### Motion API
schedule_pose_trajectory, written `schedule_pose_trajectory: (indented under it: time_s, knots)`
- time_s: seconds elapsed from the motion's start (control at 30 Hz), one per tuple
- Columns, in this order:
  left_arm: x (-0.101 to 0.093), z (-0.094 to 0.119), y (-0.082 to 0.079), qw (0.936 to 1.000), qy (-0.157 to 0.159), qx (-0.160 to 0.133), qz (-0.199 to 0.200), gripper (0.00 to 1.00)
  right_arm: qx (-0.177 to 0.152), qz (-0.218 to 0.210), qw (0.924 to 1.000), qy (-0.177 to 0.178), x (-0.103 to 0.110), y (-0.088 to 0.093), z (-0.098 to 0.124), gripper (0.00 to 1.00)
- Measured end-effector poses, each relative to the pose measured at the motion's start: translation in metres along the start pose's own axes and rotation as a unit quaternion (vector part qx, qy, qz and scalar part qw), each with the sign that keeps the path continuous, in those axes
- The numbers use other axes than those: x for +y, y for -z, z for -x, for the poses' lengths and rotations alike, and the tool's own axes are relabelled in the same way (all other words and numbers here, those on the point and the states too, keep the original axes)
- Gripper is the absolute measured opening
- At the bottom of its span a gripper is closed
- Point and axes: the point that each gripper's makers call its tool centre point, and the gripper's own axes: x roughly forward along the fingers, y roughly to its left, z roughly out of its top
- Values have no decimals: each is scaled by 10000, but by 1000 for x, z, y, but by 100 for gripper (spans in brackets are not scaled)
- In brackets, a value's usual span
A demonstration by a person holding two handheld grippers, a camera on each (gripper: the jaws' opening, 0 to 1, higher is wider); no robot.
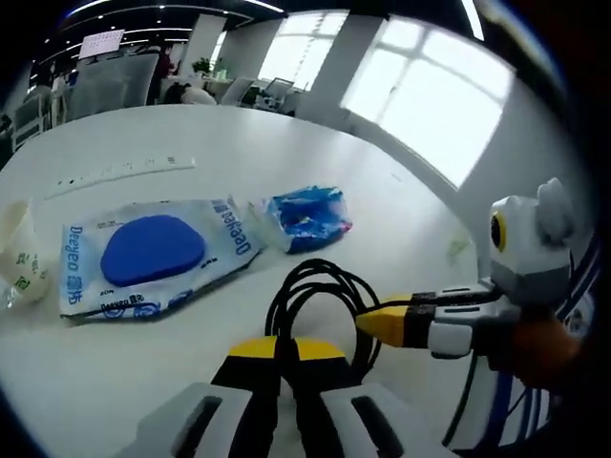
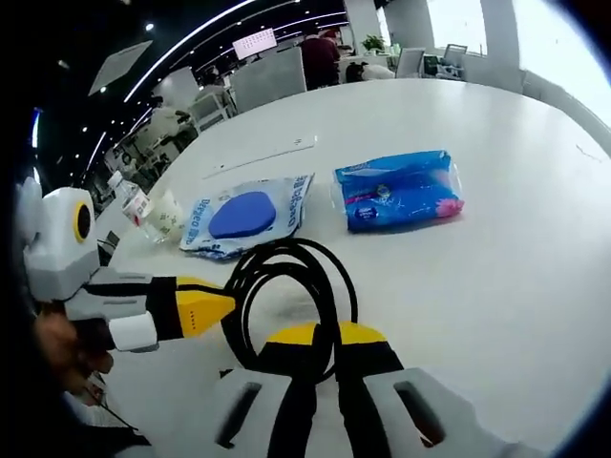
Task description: Arrange the tabletop items into an orderly group along one side of the table until the central work area is clear of visible clutter.
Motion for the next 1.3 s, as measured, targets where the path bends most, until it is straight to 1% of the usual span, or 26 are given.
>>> schedule_pose_trajectory:
  time_s: [0.13, 0.2, 0.27, 0.33, 0.4, 0.43, 0.5, 0.63, 0.7, 0.8, 1.0, 1.13, 1.2, 1.27, 1.3]
  knots:
    - [0, -5, -4, 10000, -18, 19, 42, 1, 61, 131, 9999, -12, -3, -6, -5, 1]
    - [3, -10, -7, 10000, -28, 48, 63, 1, 96, 169, 9998, -16, -5, -7, -7, 1]
    - [3, -12, -5, 9999, -37, 94, 87, 1, 159, 197, 9997, -14, -7, -8, -10, 1]
    - [5, -20, -8, 9998, -58, 119, 164, 1, 230, 201, 9995, -14, -11, -10, -16, 1]
    - [4, -21, -5, 9996, -109, 169, 213, 1, 271, 198, 9994, -20, -12, -11, -17, 1]
    - [6, -26, -7, 9994, -116, 196, 242, 1, 329, 206, 9992, -8, -13, -10, -19, 1]
    - [6, -28, -8, 9994, -129, 209, 262, 1, 391, 332, 9987, 11, -14, -11, -24, 1]
    - [8, -33, -9, 9989, -167, 304, 331, 1, 436, 516, 9977, 61, -16, -10, -23, 1]
    - [9, -34, -9, 9987, -188, 327, 331, 1, 471, 537, 9974, 62, -16, -12, -29, 2]
    - [12, -39, -10, 9985, -188, 350, 374, 2, 490, 674, 9965, 80, -18, -10, -26, 3]
    - [12, -42, -7, 9984, -171, 371, 389, 2, 481, 731, 9962, 35, -22, -9, -31, 4]
    - [13, -44, -8, 9992, -163, 354, 98, 4, 463, 963, 9943, 43, -24, -6, -33, 5]
    - [15, -44, -10, 9994, -173, 311, 22, 4, 437, 1046, 9936, 25, -24, -5, -34, 6]
    - [14, -44, -8, 9993, -190, 309, -106, 8, 382, 1261, 9913, 36, -25, -5, -34, 8]
    - [16, -45, -9, 9993, -174, 303, -110, 13, 341, 1339, 9904, 60, -26, -6, -34, 10]
